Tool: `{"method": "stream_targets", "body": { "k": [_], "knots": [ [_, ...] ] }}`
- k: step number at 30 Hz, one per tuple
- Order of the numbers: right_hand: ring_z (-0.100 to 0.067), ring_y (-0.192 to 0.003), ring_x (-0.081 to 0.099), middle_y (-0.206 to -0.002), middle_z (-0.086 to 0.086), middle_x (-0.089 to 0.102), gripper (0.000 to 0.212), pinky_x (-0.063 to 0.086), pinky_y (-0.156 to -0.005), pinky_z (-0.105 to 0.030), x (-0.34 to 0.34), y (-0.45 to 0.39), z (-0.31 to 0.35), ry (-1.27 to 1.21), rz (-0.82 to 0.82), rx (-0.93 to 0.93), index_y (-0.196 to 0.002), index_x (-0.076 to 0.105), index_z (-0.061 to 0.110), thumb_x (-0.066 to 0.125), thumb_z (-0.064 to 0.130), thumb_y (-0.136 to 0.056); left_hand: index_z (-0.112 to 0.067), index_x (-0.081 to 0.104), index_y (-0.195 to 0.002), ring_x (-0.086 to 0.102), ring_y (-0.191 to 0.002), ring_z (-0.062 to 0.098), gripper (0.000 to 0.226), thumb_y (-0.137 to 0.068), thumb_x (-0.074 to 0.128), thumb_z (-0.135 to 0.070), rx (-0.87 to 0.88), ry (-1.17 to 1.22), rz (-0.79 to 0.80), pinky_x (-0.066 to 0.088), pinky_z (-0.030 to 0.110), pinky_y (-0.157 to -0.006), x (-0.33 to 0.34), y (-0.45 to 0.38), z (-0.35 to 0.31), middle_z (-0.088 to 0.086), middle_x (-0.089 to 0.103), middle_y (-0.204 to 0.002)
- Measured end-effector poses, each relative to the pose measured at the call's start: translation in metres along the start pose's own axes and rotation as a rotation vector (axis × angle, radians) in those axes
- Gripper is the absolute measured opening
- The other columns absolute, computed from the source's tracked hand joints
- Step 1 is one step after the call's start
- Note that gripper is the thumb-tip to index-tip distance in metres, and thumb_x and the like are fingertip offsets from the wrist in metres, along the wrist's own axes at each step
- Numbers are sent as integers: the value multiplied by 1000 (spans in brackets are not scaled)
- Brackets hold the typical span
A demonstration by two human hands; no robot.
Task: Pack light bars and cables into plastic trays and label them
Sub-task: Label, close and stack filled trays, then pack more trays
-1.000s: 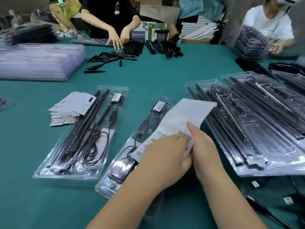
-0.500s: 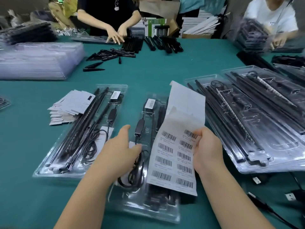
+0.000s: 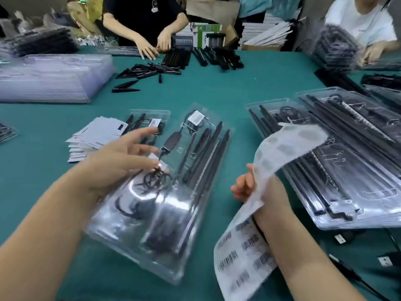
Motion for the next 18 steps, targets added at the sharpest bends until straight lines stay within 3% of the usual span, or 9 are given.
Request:
{"method": "stream_targets", "body": {
  "k": [2, 6, 8, 10, 12, 14, 15, 17, 18],
  "knots": [
    [-19, -50, 54, -67, -1, 67, 24, 48, -54, -25, 2, -1, -2, 74, 37, 14, -67, 64, 13, 52, 18, -87, -41, 62, -119, 70, -87, 24, 72, -58, 80, -7, 31, 15, 105, 56, 30, -71, -13, -3, -4, 9, 69, -106],
    [-9, -30, 23, -102, -12, 69, 10, 26, -33, -16, -3, -6, -1, 61, -42, 68, -87, 59, 9, 60, 19, -86, -41, 58, -126, 65, -96, 19, 80, -54, 90, -25, 37, -66, 226, 54, 24, -77, -33, -4, 3, 11, 60, -117],
    [-9, -31, 37, -108, -13, 66, 24, 34, -33, -19, -1, -12, -1, 77, -55, 69, -108, 58, 8, 63, 20, -87, -43, 55, -129, 62, -100, 15, 74, -65, 80, -16, 35, -127, 244, 53, 23, -81, -38, -4, 5, 13, 56, -122],
    [-10, -49, 60, -114, -7, 59, 49, 47, -44, -21, 2, -12, 1, 113, -58, 17, -133, 45, 12, 64, 18, -88, -46, 54, -129, 60, -106, 15, 70, -70, 73, -13, 48, -190, 236, 52, 26, -86, -37, -5, 3, 12, 56, -123],
    [-6, -74, 64, -116, 9, 52, 50, 49, -62, -15, 5, -4, 16, 446, -77, -290, -133, 43, 26, 63, 26, -87, -51, 53, -126, 62, -98, 12, 67, -75, 77, -15, 100, -278, 207, 51, 22, -82, -31, -9, -6, 7, 56, -123],
    [-2, -91, 57, -105, 22, 53, 35, 43, -76, -10, 24, 21, 31, 709, 78, -683, -115, 56, 37, 62, 40, -81, -55, 51, -125, 61, -77, 8, 66, -80, 72, -12, 181, -375, 145, 51, 16, -72, -26, -15, -21, 0, 58, -121],
    [-3, -94, 55, -98, 21, 57, 28, 42, -81, -14, 35, 32, 28, 796, 245, -766, -105, 63, 36, 62, 43, -78, -55, 49, -125, 59, -71, 7, 66, -81, 69, -10, 218, -410, 103, 51, 16, -69, -24, -17, -31, -3, 59, -120],
    [-7, -96, 51, -93, 16, 61, 20, 41, -89, -24, 57, 45, 5, 1084, 588, -788, -91, 72, 31, 67, 44, -77, -56, 45, -126, 58, -69, 6, 69, -80, 69, -11, 281, -440, 53, 53, 18, -70, -20, -21, -47, -5, 61, -117],
    [-10, -98, 48, -96, 13, 60, 19, 39, -92, -29, 62, 45, -7, 1251, 675, -758, -89, 73, 31, 68, 44, -78, -56, 43, -128, 59, -69, 6, 70, -78, 70, -15, 316, -445, 38, 54, 18, -71, -19, -23, -55, -6, 61, -116]
  ]
}}
Point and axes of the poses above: each hand's wrist, its own y-axis away from the middle knuckle, its own x-axis out of the palm, z = x × y, the point moved 6 cm from there along -y, towards the middle knuckle
